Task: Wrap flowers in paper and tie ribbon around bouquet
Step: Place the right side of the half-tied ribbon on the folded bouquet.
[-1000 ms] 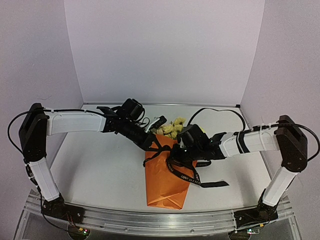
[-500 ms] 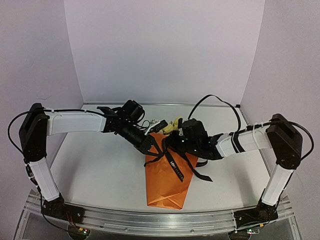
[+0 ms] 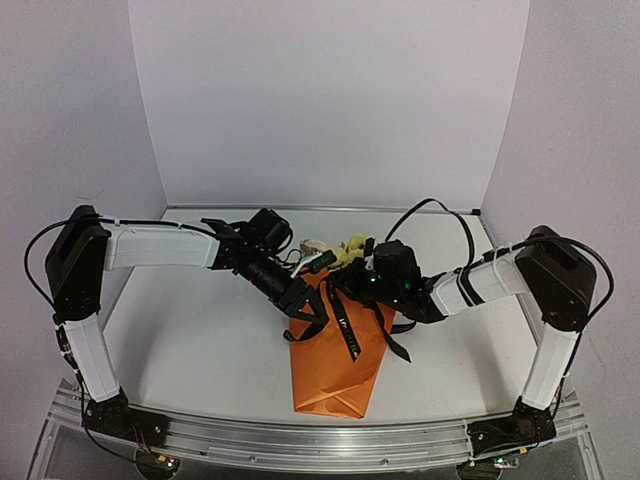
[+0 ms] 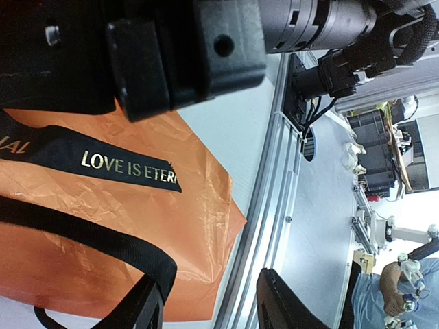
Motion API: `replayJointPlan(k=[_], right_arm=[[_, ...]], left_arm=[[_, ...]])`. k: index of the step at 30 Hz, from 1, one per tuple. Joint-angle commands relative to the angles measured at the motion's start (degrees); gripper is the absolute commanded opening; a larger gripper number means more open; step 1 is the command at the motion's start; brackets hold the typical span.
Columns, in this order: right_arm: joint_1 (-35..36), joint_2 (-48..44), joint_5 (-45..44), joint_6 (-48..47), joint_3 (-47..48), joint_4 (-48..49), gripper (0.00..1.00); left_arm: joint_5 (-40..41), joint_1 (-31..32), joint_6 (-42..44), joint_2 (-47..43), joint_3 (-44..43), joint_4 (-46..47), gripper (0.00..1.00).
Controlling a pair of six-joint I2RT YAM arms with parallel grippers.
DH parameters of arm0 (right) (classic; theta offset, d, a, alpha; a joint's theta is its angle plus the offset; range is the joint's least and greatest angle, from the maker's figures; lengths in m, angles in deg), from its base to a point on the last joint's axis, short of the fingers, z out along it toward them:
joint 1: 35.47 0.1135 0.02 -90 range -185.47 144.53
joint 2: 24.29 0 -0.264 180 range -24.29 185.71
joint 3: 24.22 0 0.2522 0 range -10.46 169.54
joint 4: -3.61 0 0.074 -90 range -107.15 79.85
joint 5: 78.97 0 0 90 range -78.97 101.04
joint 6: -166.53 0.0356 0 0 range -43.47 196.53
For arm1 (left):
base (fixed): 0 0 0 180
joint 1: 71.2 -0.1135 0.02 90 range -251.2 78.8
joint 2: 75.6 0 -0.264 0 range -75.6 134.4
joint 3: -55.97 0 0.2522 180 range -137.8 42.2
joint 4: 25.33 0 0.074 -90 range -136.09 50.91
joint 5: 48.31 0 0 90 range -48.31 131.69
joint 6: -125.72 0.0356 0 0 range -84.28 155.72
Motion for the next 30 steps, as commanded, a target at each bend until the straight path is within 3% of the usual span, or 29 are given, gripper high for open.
replayJointPlan(k=[1, 7, 14, 16, 25, 30], right_arm=[[-0.7, -0.5, 1.5, 0.8, -0.6, 3.7, 0.0], [-1.3, 1.5, 5.0, 3.4, 0.6, 3.8, 0.0], [-1.4, -0.9, 6.8, 3.8, -1.6, 2.9, 0.0], [-1.4, -1.5, 9.1, 3.0, 0.7, -1.5, 0.03], [-1.3, -8.2, 10.6, -5.5, 5.4, -33.1, 0.5], [-1.0, -12.4, 10.0, -11.5, 7.0, -45.6, 0.66]], left_arm=[[1.5, -0.3, 0.3, -4.5, 0.3, 2.8, 0.49], [1.4, -0.6, 3.3, -3.8, -2.1, -1.0, 0.42], [0.8, -1.2, 1.8, -2.5, -2.8, 0.4, 0.11], [1.0, -1.4, 1.4, -2.0, -3.1, 0.8, 0.04], [3.2, -3.8, -5.8, -3.0, 0.8, 9.1, 0.0], [3.5, -4.3, -7.3, -3.1, 2.1, 11.0, 0.0]])
